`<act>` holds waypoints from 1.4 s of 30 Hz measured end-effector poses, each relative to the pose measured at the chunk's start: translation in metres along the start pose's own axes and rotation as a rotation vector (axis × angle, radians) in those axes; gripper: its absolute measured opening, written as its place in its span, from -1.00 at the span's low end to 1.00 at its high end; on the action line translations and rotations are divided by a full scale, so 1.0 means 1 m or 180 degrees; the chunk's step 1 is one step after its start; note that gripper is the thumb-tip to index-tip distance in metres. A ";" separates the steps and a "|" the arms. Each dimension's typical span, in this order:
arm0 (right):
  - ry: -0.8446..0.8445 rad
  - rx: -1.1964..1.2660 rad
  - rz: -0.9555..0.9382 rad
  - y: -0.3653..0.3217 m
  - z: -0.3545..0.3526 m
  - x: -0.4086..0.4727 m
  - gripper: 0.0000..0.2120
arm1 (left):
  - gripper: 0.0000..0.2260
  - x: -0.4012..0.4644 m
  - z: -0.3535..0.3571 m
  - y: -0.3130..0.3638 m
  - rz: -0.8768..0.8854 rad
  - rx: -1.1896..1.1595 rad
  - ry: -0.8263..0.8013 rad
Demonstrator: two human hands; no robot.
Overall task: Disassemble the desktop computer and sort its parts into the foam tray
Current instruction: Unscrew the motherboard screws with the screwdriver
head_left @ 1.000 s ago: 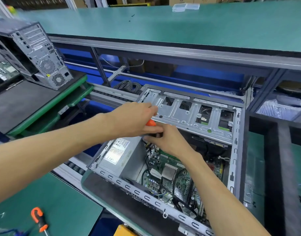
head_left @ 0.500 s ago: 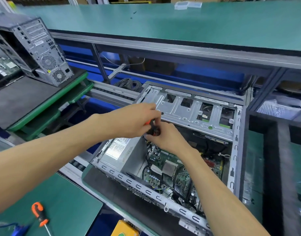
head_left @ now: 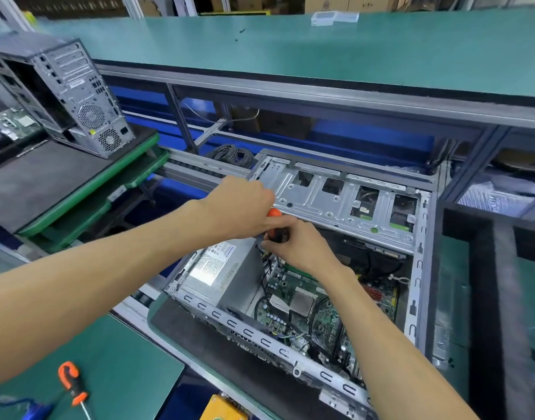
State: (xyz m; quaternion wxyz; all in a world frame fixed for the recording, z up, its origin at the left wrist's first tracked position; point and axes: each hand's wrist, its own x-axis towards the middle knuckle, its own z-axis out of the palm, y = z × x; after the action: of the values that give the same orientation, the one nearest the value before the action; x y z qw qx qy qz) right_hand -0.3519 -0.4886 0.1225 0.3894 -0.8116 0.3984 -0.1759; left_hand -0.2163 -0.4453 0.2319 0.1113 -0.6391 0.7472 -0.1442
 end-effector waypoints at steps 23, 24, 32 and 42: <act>-0.0018 -0.0136 0.0100 0.003 0.000 0.001 -0.76 | -0.67 -0.002 0.002 -0.012 0.0632 -0.1256 0.0107; -0.0013 -0.0126 0.0103 0.003 -0.002 0.000 -0.74 | -0.67 -0.002 0.000 -0.013 0.0898 -0.1530 -0.0114; -0.0106 -0.0470 0.0127 0.006 0.003 0.001 -0.88 | -0.57 0.000 0.008 -0.015 0.0675 -0.1091 0.0133; 0.0122 -0.0063 -0.0098 0.008 0.009 0.000 -0.82 | -0.43 0.003 0.012 -0.015 0.0637 -0.0480 0.0381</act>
State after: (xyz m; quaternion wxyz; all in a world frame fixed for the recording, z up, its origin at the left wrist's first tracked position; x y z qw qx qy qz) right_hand -0.3505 -0.4874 0.1105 0.3708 -0.8180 0.3950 -0.1934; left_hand -0.1986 -0.4513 0.2259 0.0320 -0.5581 0.8213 -0.1137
